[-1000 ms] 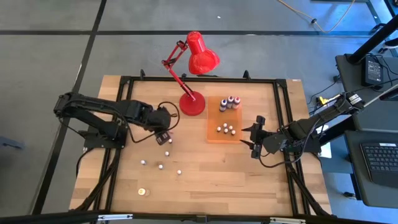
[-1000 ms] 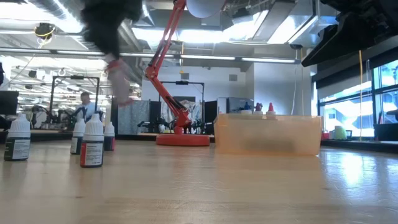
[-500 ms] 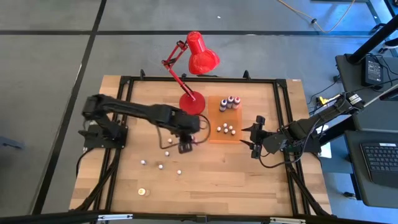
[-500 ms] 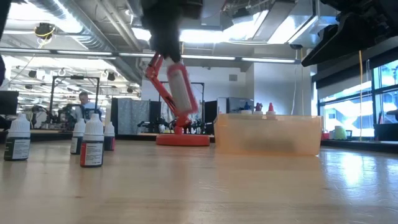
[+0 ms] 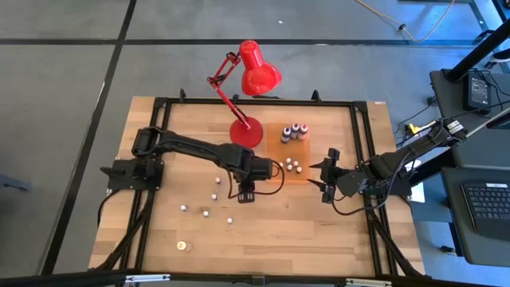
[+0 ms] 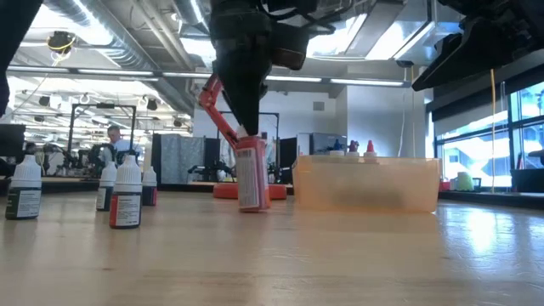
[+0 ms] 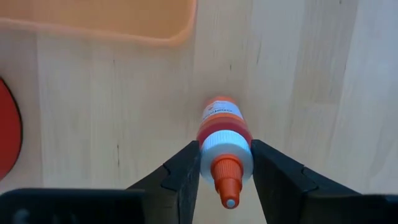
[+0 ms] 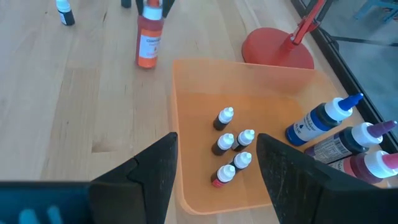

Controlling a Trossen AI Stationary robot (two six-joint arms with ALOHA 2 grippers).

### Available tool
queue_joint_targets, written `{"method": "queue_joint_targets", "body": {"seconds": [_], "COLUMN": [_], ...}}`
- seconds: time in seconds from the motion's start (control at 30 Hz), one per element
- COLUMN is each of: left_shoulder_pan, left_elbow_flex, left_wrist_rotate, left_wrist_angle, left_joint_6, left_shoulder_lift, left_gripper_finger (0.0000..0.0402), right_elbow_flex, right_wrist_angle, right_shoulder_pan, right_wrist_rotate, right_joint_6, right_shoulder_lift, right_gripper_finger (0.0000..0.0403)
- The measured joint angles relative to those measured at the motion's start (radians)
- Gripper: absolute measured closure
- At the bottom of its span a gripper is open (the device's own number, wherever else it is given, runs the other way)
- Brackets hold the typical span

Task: Pick & Place food coloring
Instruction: Put the large orange food coloring bottle into the orange bin

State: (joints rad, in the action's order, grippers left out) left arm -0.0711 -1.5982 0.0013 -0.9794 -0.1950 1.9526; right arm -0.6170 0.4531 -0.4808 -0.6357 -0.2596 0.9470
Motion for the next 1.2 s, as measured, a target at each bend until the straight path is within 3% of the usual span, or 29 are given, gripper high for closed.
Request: {"method": "queue_joint_targets", "body": {"seconds": [0.4, 0.6, 0.77, 0.87, 1.07, 1.2], "left_shoulder_pan": [0.000, 0.000, 0.001, 0.001, 0.008, -0.011], "left_elbow_flex": [0.004, 0.000, -0.067, -0.105, -0.073, 0.113], "left_wrist_rotate": [0.000, 0.000, 0.017, -0.035, -0.119, -0.123], "left_wrist_angle": [-0.007, 0.008, -0.070, -0.101, -0.093, 0.115], "left_joint_6": [-0.014, -0.011, -0.007, 0.031, 0.053, 0.085], "left_shoulder_lift": [-0.003, -0.003, -0.004, -0.020, -0.191, -0.405], "left_gripper_finger": [0.0251, 0.0221, 0.0193, 0.0187, 0.0188, 0.0188], "right_elbow_flex": [0.000, 0.000, 0.000, 0.000, 0.000, 0.001], "right_wrist_angle": [0.000, 0.000, 0.000, 0.000, -0.001, -0.029], "right_shoulder_pan": [0.000, 0.000, 0.000, 0.000, 0.000, 0.000], "right_wrist_rotate": [0.000, 0.000, 0.000, 0.000, 0.003, 0.008], "right_joint_6": [0.001, 0.002, 0.002, 0.000, -0.015, -0.028], "right_shoulder_lift": [0.000, 0.000, 0.000, 0.000, 0.002, 0.026], "right_gripper_finger": [0.0182, 0.0182, 0.0182, 0.0182, 0.0182, 0.0182]}}
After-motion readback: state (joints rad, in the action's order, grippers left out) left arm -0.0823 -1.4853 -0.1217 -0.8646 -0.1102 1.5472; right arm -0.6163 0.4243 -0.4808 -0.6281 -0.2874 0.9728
